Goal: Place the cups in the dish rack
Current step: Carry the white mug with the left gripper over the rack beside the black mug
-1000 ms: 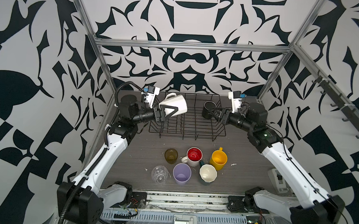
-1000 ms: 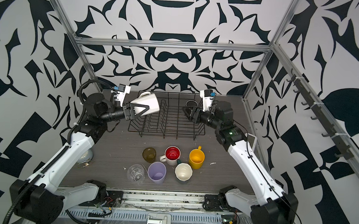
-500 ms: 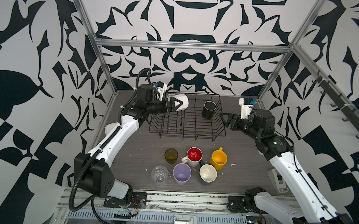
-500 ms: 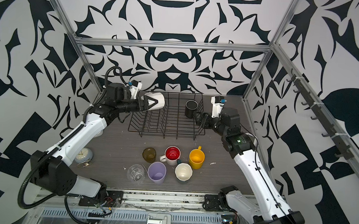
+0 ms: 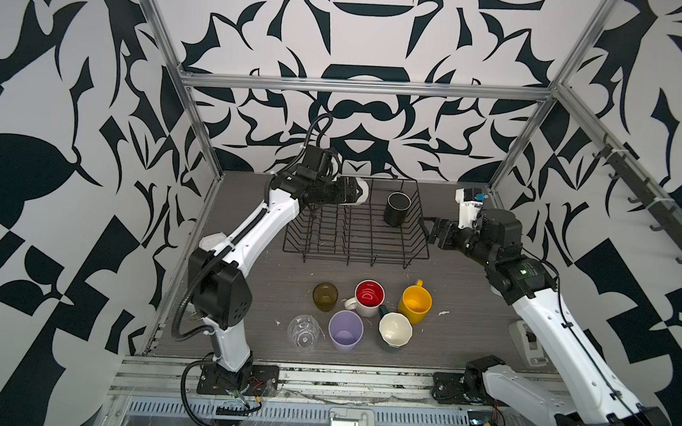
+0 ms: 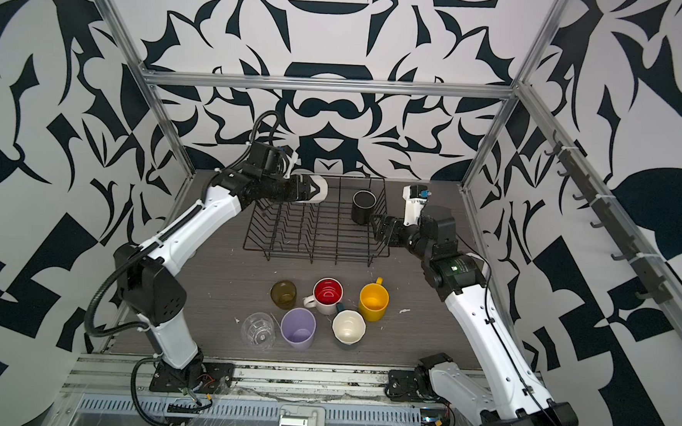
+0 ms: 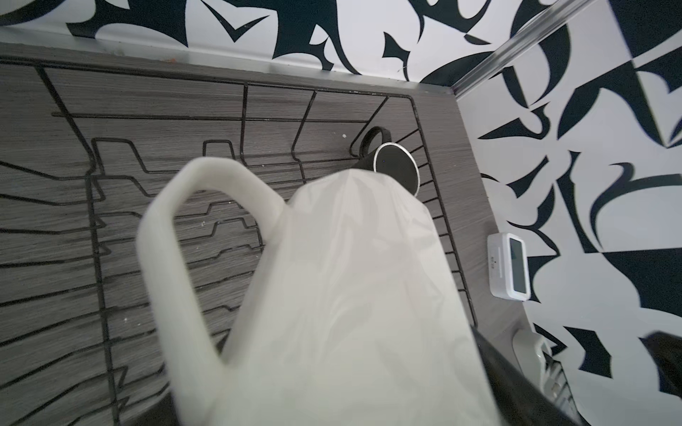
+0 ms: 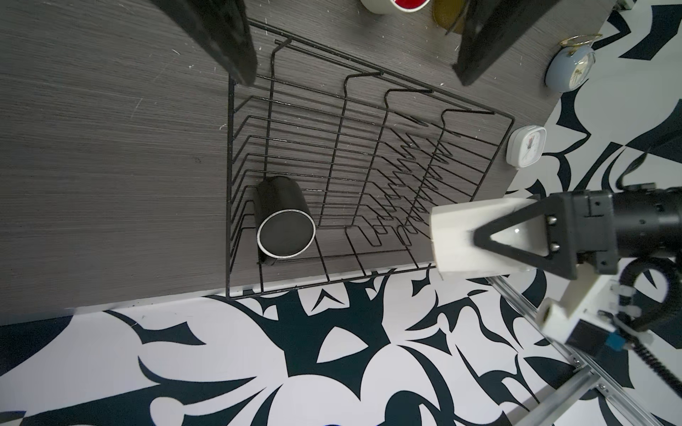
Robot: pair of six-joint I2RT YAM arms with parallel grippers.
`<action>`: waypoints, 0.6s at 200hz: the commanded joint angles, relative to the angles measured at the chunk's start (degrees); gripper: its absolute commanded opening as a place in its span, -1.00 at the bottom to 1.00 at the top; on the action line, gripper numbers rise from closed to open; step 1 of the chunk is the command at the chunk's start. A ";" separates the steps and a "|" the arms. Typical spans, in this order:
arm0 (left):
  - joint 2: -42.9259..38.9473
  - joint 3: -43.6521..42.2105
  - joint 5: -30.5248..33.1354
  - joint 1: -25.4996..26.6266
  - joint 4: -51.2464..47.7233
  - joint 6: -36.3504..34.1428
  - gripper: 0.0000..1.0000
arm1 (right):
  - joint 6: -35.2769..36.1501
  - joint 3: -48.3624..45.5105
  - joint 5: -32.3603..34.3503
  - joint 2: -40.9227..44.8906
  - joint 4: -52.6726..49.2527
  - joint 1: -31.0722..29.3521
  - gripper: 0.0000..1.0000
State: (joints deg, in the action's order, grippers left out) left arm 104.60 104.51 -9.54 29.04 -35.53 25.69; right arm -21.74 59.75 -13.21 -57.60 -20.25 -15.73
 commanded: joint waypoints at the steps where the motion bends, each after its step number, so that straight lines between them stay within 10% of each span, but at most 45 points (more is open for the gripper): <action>1: 4.39 8.41 5.57 2.08 -4.51 -1.89 -1.00 | 1.53 -0.48 0.68 1.69 -0.04 0.41 0.74; 120: 31.31 39.52 17.53 7.39 -19.14 -2.57 -1.00 | 1.49 -5.66 -1.55 4.25 -0.84 0.71 0.73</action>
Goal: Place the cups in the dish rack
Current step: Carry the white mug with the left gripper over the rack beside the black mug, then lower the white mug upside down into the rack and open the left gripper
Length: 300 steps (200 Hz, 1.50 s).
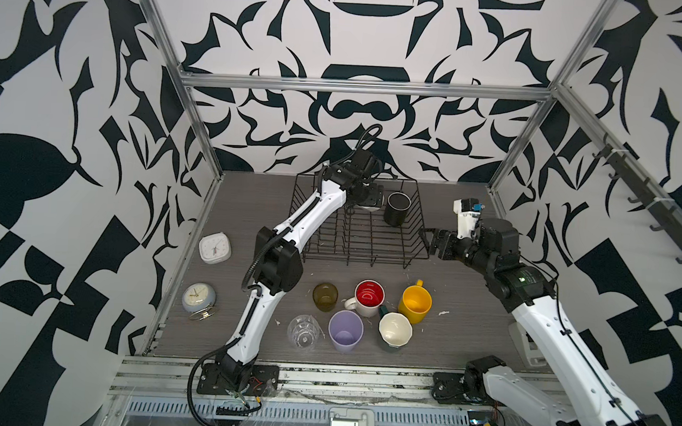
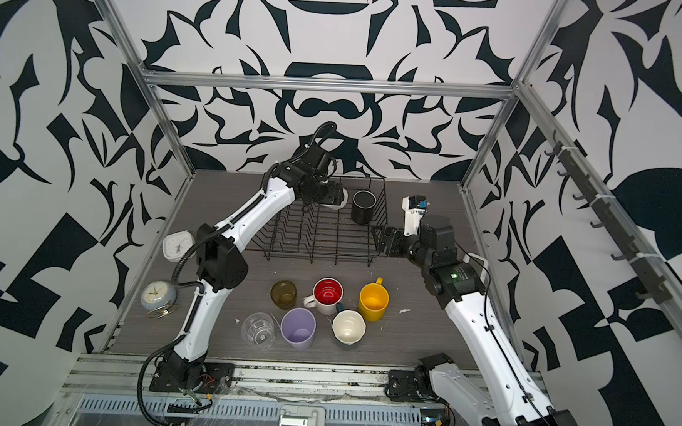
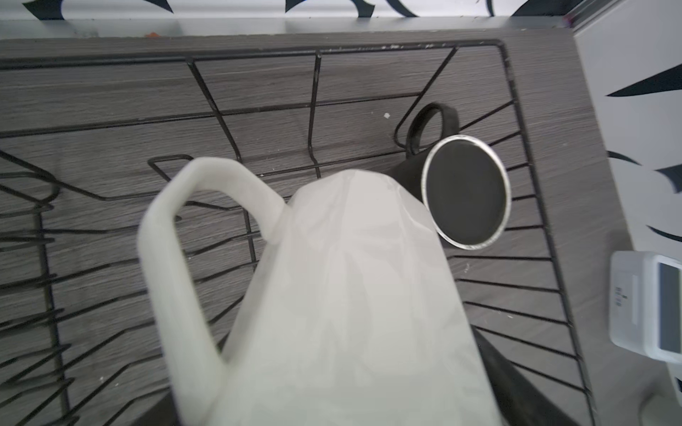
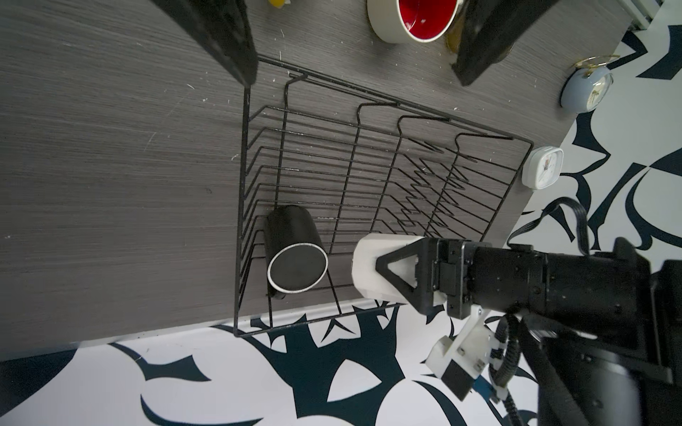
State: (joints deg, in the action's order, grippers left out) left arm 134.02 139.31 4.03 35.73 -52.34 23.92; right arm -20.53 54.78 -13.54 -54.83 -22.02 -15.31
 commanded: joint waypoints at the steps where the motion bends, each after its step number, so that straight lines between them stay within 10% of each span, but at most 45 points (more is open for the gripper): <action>1: 1.97 4.78 4.05 0.72 -2.33 -0.80 -1.00 | 0.26 -0.71 -1.22 1.52 0.93 0.29 0.73; 227: 12.06 3.75 10.24 2.86 2.61 -2.83 -1.00 | -5.11 -6.62 -4.83 3.15 4.77 0.46 0.73; 267: 11.90 3.32 9.62 2.84 3.18 -2.70 0.05 | -5.22 -6.93 -5.00 3.06 5.03 0.46 0.72; 300: 11.79 3.05 8.53 2.86 4.18 -2.41 0.53 | -5.23 -7.06 -4.94 3.30 5.13 0.42 0.73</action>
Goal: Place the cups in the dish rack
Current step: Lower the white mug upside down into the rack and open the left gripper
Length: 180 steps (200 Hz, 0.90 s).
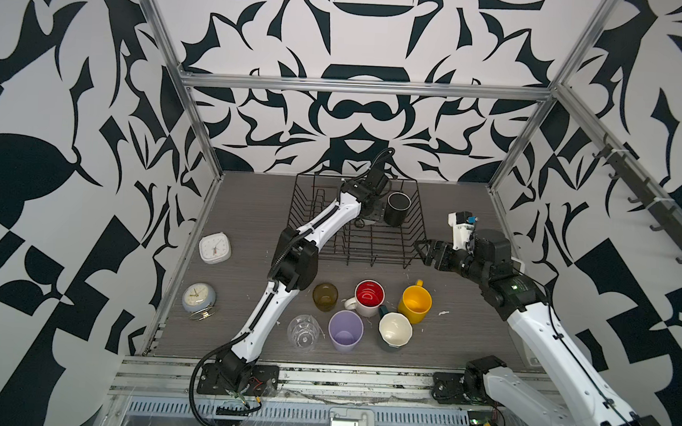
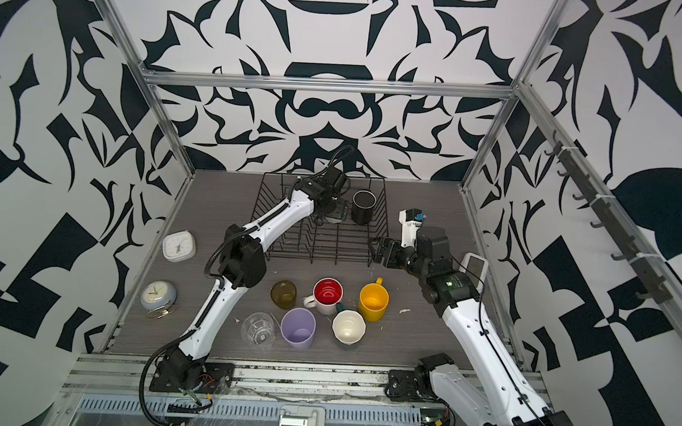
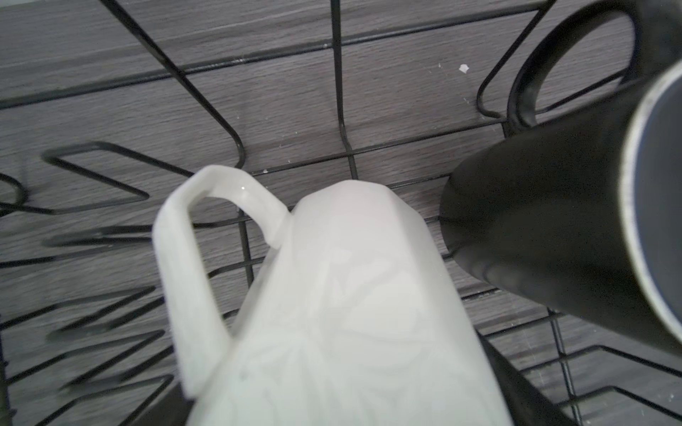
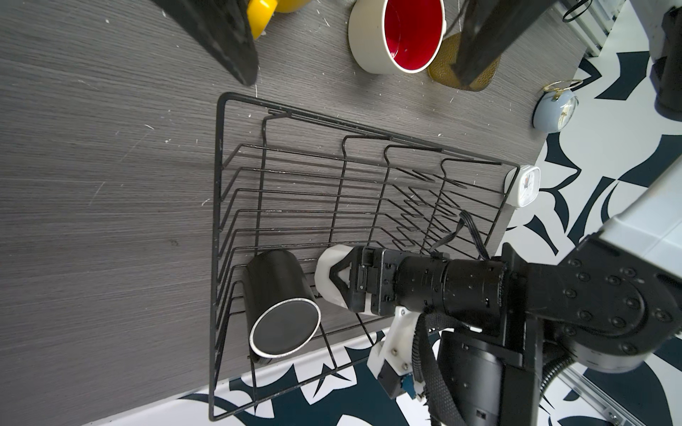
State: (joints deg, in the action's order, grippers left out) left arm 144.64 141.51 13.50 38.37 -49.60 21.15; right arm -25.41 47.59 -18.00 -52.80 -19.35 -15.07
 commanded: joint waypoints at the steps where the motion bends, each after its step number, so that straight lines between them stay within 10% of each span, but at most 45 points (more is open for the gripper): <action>1: 1.17 0.86 -0.98 0.21 1.44 0.38 0.53 | -0.35 0.09 -0.46 1.24 2.48 0.16 0.73; 180: -10.02 -11.77 -1.70 0.21 9.10 0.91 0.99 | 1.89 1.87 1.27 1.12 -0.44 0.29 0.69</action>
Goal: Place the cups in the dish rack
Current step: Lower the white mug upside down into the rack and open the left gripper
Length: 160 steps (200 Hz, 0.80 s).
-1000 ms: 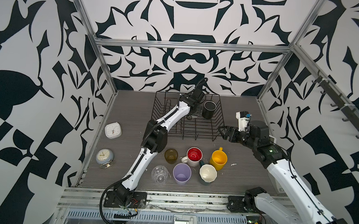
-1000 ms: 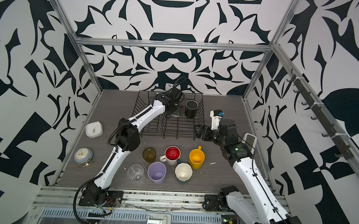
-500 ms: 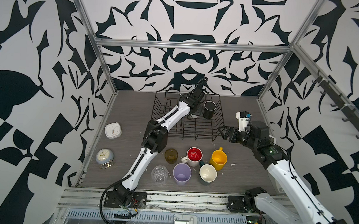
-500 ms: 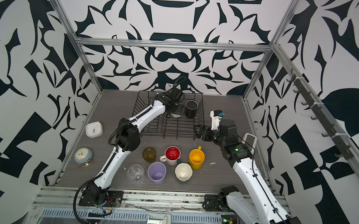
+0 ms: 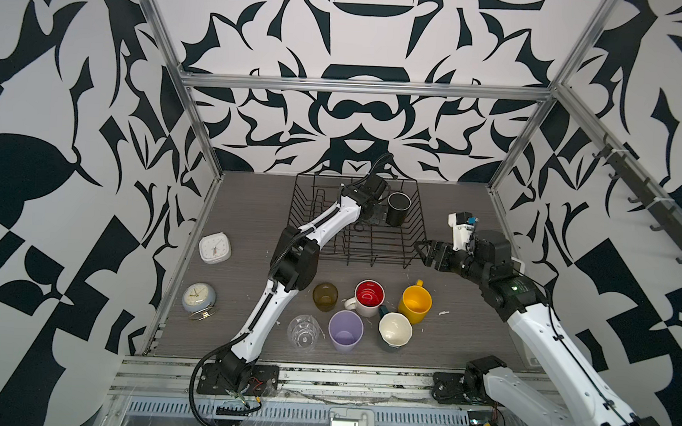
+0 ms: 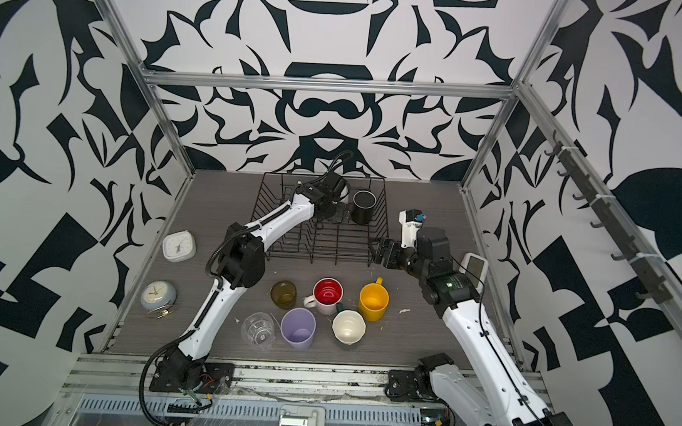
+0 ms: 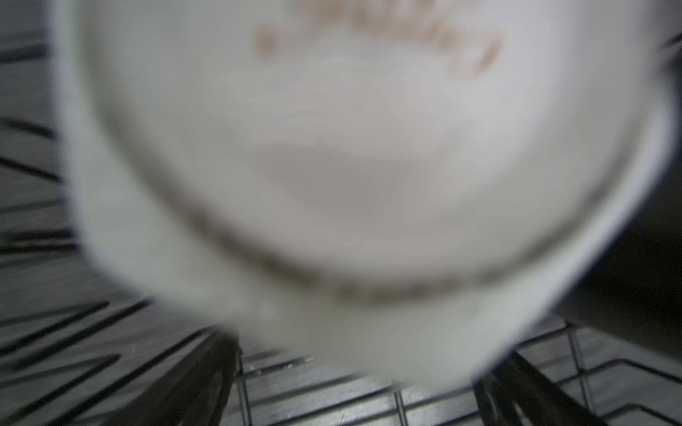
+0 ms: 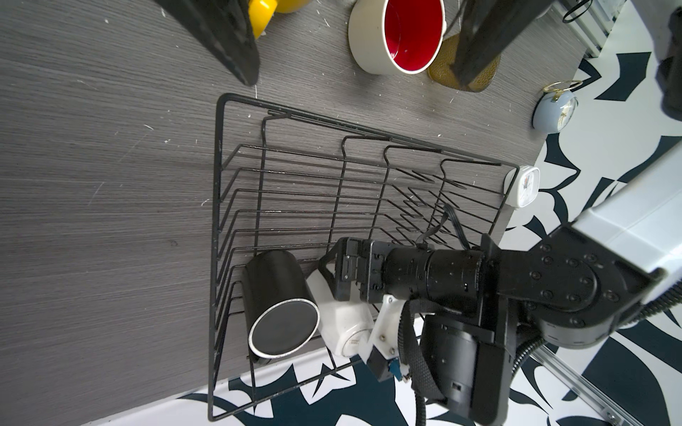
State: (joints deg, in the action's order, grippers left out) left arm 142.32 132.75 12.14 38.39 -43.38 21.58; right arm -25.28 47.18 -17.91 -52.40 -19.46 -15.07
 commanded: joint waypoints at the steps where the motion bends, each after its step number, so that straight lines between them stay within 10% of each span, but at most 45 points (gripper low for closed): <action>1: -7.91 -3.15 -0.36 0.19 3.00 0.52 0.99 | 1.83 2.34 1.20 0.72 -0.41 0.30 0.69; 160: -44.84 -35.21 5.90 0.19 15.70 -1.07 0.99 | 6.64 9.24 3.67 -4.01 -10.50 -0.04 0.50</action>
State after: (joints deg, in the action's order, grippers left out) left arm 103.57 102.54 16.36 38.39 -30.30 20.60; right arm -19.33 53.84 -13.87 -55.96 -29.76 -15.07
